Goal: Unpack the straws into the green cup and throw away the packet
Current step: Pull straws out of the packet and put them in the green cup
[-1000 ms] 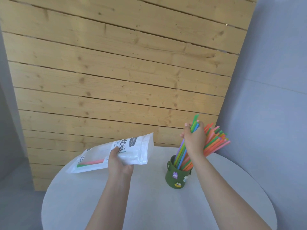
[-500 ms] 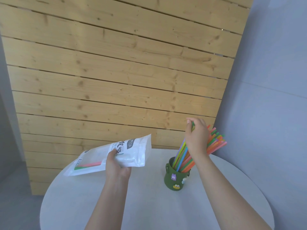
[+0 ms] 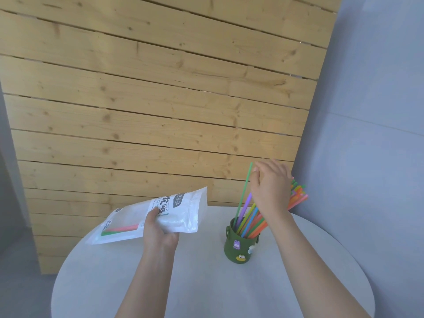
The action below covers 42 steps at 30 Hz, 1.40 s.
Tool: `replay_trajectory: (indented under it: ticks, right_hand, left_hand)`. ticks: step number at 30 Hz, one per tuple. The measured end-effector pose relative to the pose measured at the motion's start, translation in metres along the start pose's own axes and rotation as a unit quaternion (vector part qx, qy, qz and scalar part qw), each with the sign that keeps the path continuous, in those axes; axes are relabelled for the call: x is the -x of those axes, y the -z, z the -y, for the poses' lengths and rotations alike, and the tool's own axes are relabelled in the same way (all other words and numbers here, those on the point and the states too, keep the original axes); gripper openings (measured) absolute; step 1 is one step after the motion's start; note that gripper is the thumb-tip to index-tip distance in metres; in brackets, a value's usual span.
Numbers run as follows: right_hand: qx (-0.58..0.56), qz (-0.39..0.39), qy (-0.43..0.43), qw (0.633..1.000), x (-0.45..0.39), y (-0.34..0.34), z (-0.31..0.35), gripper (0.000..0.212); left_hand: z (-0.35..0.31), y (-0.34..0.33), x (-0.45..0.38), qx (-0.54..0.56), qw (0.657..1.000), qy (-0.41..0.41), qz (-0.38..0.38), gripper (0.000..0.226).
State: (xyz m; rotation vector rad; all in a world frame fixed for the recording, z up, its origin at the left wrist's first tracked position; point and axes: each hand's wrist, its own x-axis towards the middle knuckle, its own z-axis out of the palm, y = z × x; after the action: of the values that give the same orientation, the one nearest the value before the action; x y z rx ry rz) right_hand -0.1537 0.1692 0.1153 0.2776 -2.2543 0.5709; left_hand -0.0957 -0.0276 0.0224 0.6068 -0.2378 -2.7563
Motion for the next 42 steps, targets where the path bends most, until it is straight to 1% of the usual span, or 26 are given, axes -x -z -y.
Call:
replay_trajectory:
  ticks: [3,4,5,7,9,12,14,15,16,18,20,21,23,25,27,31,35,38,42]
  right_hand:
    - [-0.039,-0.107,0.026,0.993,0.006,0.006,0.009,0.025]
    - [-0.064,-0.126,0.039,0.989,0.010,0.008,0.012,0.025]
    - [-0.098,-0.128,0.047,0.986,0.015,0.008,0.016,0.025]
    - [-0.182,-0.096,0.030,0.978,0.030,0.005,0.025,0.025]
    - [-0.268,-0.043,-0.033,0.962,0.048,-0.002,0.033,0.024]
    - [-0.350,0.035,-0.134,0.926,0.075,-0.016,0.041,0.026]
    - [-0.399,0.091,-0.203,0.890,0.086,-0.029,0.042,0.028]
    - [-0.430,0.128,-0.248,0.859,0.090,-0.034,0.042,0.029]
    - [-0.472,0.165,-0.305,0.810,0.092,-0.039,0.043,0.029]
    - [-0.564,0.214,-0.408,0.685,0.095,-0.046,0.046,0.030]
    - [-0.633,0.214,-0.469,0.577,0.101,-0.051,0.047,0.034]
    - [-0.657,0.205,-0.491,0.535,0.104,-0.054,0.048,0.035]
    - [-0.688,0.193,-0.517,0.471,0.109,-0.057,0.047,0.037]
    - [-0.703,0.190,-0.530,0.435,0.112,-0.059,0.047,0.036]
    - [-0.706,0.187,-0.543,0.413,0.114,-0.061,0.047,0.035]
    - [-0.697,0.193,-0.562,0.402,0.118,-0.066,0.052,0.040]
    - [-0.685,0.185,-0.575,0.407,0.115,-0.066,0.049,0.034]
    - [-0.690,0.191,-0.565,0.410,0.113,-0.065,0.045,0.033]
    - [-0.683,0.208,-0.555,0.427,0.112,-0.063,0.043,0.031]
  left_hand:
    - [0.001,-0.002,0.002,-0.007,1.000,0.004,-0.001,0.030]
    - [0.001,-0.002,0.002,-0.008,1.000,0.005,0.000,0.029]
    - [0.001,-0.002,0.003,-0.010,1.000,0.005,0.003,0.027]
    - [0.001,-0.003,0.004,-0.017,1.000,0.005,0.012,0.023]
    - [0.001,-0.002,0.005,-0.030,0.999,-0.001,0.018,0.019]
    - [0.002,-0.001,0.005,-0.064,0.997,-0.023,0.041,0.014]
    - [0.003,-0.001,0.004,-0.095,0.993,-0.045,0.062,0.016]
    - [0.003,-0.002,0.005,-0.115,0.989,-0.056,0.072,0.018]
    - [0.003,-0.004,0.006,-0.139,0.985,-0.070,0.076,0.023]
    - [0.006,-0.007,0.009,-0.186,0.974,-0.107,0.078,0.034]
    - [0.008,-0.010,0.011,-0.242,0.952,-0.162,0.090,0.039]
    - [0.007,-0.012,0.012,-0.270,0.938,-0.190,0.101,0.040]
    - [0.008,-0.016,0.014,-0.313,0.913,-0.226,0.132,0.047]
    - [0.009,-0.018,0.016,-0.344,0.894,-0.241,0.158,0.053]
    - [0.011,-0.020,0.017,-0.374,0.877,-0.252,0.168,0.056]
    - [0.012,-0.025,0.020,-0.421,0.850,-0.260,0.178,0.070]
    - [0.008,-0.025,0.021,-0.385,0.870,-0.205,0.230,0.076]
    - [0.001,-0.024,0.021,-0.378,0.862,-0.183,0.285,0.079]
    - [-0.010,-0.030,0.021,-0.371,0.852,-0.151,0.338,0.099]
